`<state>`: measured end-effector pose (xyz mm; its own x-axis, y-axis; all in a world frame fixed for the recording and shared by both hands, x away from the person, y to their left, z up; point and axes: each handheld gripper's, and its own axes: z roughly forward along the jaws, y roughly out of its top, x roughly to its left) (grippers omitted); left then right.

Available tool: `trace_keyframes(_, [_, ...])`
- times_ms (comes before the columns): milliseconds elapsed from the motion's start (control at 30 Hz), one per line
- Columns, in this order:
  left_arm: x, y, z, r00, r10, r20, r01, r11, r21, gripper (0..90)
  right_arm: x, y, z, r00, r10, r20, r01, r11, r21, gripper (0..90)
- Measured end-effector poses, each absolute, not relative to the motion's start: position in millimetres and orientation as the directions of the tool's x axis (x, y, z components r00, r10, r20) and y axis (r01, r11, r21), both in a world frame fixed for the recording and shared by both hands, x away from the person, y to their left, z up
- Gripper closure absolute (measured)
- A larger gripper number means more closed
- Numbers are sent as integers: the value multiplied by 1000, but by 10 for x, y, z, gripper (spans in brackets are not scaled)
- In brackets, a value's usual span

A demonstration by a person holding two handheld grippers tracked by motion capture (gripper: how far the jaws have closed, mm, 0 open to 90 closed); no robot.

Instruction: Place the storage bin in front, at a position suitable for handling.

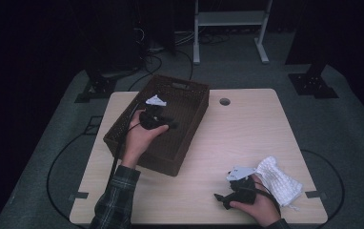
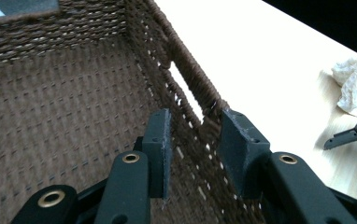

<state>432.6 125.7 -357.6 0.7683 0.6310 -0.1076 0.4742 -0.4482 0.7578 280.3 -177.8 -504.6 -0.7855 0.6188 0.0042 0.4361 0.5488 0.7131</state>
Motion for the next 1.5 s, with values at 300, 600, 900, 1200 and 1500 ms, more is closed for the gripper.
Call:
trace_keyframes(300, [4452, 1001, -3612, 788, 607, -100, 464, -479, 745, 623, 2802, -1777, -5046, -785, 620, 7, 438, 546, 714, 12])
trace_keyframes(600, [4593, 755, -3744, 799, 594, -91, 463, -511, 724, 632, 2803, -1779, -5044, -786, 619, 5, 437, 549, 712, 12])
trace_keyframes(900, [4636, 716, -3816, 801, 591, -94, 469, -522, 712, 698, 2802, -1779, -5044, -785, 619, 7, 438, 548, 712, 12])
trace_keyframes(1200, [4579, 716, -3791, 807, 587, -66, 459, -552, 696, 717, 2802, -1779, -5045, -786, 619, 6, 438, 549, 712, 12])
trace_keyframes(1500, [4462, 727, -3751, 811, 584, -29, 451, -593, 667, 737, 2802, -1778, -5045, -785, 619, 7, 438, 548, 712, 12])
